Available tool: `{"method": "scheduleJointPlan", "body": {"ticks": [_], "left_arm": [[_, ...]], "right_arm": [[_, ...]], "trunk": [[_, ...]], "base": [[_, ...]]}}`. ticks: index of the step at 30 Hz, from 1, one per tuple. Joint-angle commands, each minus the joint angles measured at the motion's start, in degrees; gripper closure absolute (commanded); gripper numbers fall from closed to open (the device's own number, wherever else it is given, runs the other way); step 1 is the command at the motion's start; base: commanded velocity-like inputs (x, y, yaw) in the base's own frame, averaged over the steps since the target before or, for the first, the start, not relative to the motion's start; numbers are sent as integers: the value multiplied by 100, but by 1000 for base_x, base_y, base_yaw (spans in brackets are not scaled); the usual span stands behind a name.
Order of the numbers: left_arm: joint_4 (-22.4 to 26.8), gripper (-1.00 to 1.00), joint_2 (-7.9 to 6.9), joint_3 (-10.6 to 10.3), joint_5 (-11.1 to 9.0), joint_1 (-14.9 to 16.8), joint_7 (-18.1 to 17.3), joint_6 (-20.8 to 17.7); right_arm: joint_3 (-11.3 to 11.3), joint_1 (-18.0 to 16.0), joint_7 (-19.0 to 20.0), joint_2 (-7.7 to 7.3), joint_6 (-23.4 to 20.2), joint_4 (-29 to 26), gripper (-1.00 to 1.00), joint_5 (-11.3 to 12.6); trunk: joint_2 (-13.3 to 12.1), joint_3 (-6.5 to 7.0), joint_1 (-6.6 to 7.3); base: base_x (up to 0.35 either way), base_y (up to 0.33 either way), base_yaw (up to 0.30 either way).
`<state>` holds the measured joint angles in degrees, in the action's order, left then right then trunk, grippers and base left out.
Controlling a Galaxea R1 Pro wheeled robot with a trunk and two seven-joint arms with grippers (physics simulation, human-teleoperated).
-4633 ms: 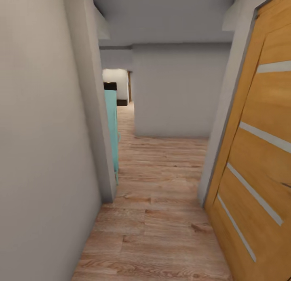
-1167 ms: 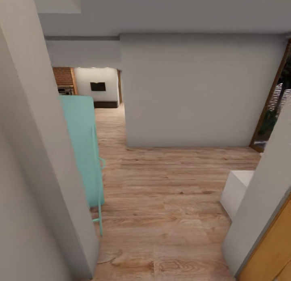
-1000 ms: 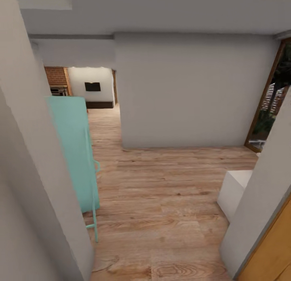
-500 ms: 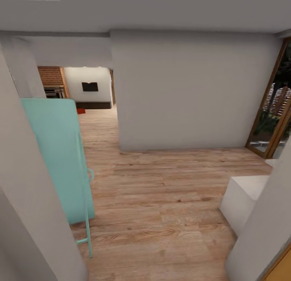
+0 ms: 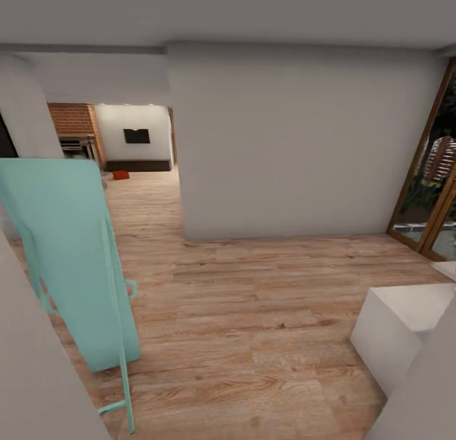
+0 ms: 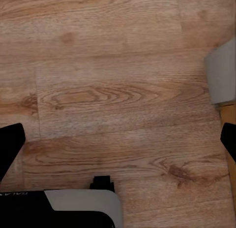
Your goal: Move the two storage containers from the living room to the garage. In the garage, place one container on the floor and stack the other container on top of it (either order is fine).
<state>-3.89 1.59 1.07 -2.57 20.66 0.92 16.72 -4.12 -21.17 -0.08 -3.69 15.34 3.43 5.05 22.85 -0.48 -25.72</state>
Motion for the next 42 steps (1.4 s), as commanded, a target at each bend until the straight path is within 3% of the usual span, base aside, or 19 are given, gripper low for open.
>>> {"method": "scheduleJointPlan", "body": {"ticks": [1, 11, 42], "left_arm": [[-25, -100, 1, 7, -25, 8, 4, 42], [-25, -100, 7, 7, -25, 8, 5, 42], [-25, -100, 0, 7, -25, 8, 5, 42]], "right_arm": [[-45, -10, 0, 2, 40, 26, -100, 53], [-45, -10, 0, 0, 40, 26, -100, 50], [-53, -10, 0, 3, 40, 26, -100, 55]], "trunk": [[7, -5, -6], [7, -5, -6], [7, -5, -6]], "base": [[329, 0, -201], [329, 0, -192], [329, 0, -3]]}}
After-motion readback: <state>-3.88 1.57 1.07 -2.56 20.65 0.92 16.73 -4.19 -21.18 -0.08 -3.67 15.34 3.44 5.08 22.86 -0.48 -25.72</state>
